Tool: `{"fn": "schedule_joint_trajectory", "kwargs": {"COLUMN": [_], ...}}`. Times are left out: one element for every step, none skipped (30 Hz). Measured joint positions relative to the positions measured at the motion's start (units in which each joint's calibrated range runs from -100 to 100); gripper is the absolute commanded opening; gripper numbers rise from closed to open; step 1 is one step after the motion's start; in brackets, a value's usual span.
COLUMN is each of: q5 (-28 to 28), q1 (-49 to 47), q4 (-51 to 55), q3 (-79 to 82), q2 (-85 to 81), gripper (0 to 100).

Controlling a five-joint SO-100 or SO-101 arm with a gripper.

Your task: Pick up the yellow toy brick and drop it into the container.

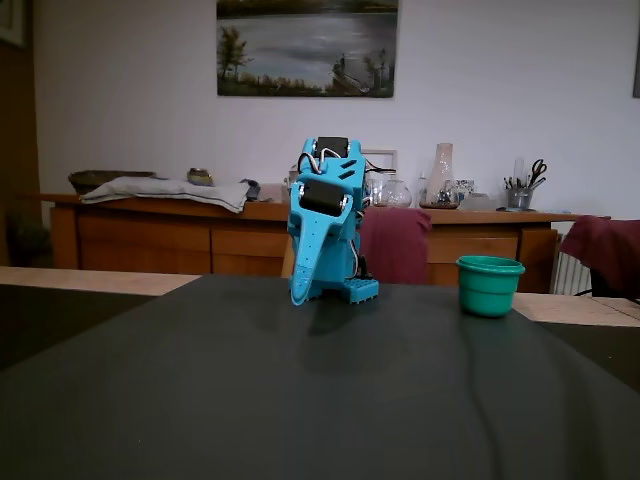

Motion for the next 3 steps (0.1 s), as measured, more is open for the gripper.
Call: {"fn": "schedule_joint_trajectory", "kwargs": {"q5": [0.0, 0.0, 0.0], "q1": [0.0, 0.0, 0.0], "q4": [0.0, 0.0, 0.0], "q3": [0.0, 0.0, 0.0], "q2": [0.0, 0.0, 0.0], "gripper": [0, 0, 0]}}
